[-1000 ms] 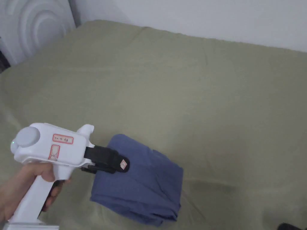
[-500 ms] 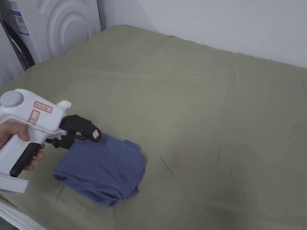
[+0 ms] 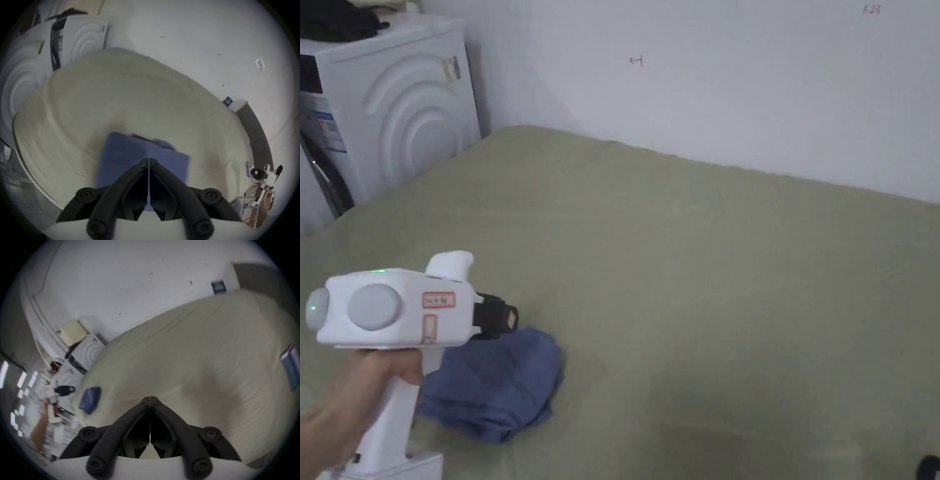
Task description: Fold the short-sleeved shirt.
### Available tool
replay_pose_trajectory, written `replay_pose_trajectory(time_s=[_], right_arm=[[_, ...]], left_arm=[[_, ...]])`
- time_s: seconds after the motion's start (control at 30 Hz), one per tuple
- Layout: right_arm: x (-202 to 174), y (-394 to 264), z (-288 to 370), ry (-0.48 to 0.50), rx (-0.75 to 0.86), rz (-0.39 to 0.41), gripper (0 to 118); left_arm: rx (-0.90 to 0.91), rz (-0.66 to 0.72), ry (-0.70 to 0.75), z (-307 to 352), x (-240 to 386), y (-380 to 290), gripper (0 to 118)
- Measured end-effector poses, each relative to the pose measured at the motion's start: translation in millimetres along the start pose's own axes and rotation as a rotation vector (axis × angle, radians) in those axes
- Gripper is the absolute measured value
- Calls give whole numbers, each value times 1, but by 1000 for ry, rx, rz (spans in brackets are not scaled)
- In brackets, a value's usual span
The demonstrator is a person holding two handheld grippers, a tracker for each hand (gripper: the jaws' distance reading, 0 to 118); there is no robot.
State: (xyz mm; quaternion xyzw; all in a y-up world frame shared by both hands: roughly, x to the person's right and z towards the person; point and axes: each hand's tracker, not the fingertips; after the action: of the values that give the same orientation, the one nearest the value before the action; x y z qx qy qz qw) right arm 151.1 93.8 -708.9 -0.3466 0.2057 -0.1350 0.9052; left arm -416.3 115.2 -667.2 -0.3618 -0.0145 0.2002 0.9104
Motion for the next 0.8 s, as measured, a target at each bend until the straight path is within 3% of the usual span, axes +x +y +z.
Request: replay_pose_trajectory(time_s=[0.03, 0.3, 0.37, 0.47, 0.6, 0.8], right_arm=[[-6, 4, 5, -41, 24, 30, 1], [-52, 20, 59, -263, 257, 269, 1], [-60, 18, 75, -305, 315, 309, 1], [-61, 9, 94, -290, 385, 302, 1], [-61, -8, 116, -324, 420, 297, 1], [-52, -14, 121, -369, 439, 294, 1]], left_arm=[[60, -47, 75, 0, 38, -6, 0], [391, -241, 47, 26, 225, -44, 0], [532, -293, 143, 40, 257, -64, 0], [565, -337, 177, 56, 278, -83, 0], [559, -269, 147, 67, 263, -97, 0], [564, -311, 181, 67, 259, -96, 0]])
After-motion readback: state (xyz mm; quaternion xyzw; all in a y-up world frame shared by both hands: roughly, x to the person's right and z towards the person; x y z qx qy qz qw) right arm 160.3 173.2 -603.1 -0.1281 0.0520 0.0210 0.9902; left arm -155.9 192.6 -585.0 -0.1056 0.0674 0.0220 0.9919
